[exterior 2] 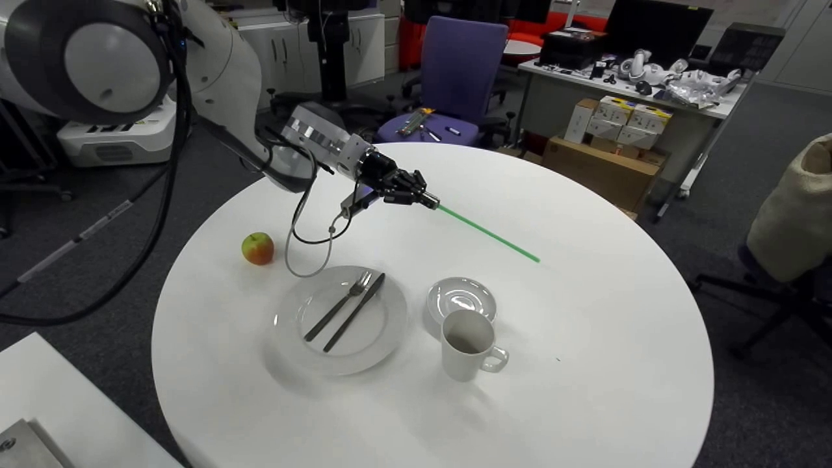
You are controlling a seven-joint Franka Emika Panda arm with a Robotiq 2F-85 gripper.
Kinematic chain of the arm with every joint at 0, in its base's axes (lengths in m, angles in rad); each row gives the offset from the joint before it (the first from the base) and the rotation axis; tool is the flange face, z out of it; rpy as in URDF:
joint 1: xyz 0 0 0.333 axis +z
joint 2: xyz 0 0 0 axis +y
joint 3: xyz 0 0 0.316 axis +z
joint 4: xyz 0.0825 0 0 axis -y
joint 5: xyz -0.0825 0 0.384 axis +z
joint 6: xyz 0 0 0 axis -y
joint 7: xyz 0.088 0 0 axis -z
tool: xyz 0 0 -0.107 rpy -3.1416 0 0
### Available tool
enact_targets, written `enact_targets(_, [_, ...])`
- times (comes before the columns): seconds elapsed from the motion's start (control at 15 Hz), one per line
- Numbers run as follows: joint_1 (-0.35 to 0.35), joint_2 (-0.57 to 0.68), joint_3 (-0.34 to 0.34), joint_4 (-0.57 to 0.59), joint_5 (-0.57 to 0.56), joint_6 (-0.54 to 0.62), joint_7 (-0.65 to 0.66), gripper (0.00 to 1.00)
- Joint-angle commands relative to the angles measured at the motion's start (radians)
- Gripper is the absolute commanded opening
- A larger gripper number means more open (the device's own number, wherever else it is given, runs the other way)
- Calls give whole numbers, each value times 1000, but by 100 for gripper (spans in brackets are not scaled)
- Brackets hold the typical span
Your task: Remove the green straw from the cup and put it on the table
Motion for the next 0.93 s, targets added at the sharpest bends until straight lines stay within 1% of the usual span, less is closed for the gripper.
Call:
enact_targets(0.0, [4, 55, 15, 120, 105, -16, -102, 0])
enact_targets(0.33, [34, 92, -3, 184, 190, -10, -136, 0])
enact_targets(0.87, [40, 120, -22, 227, 252, 2, -178, 0])
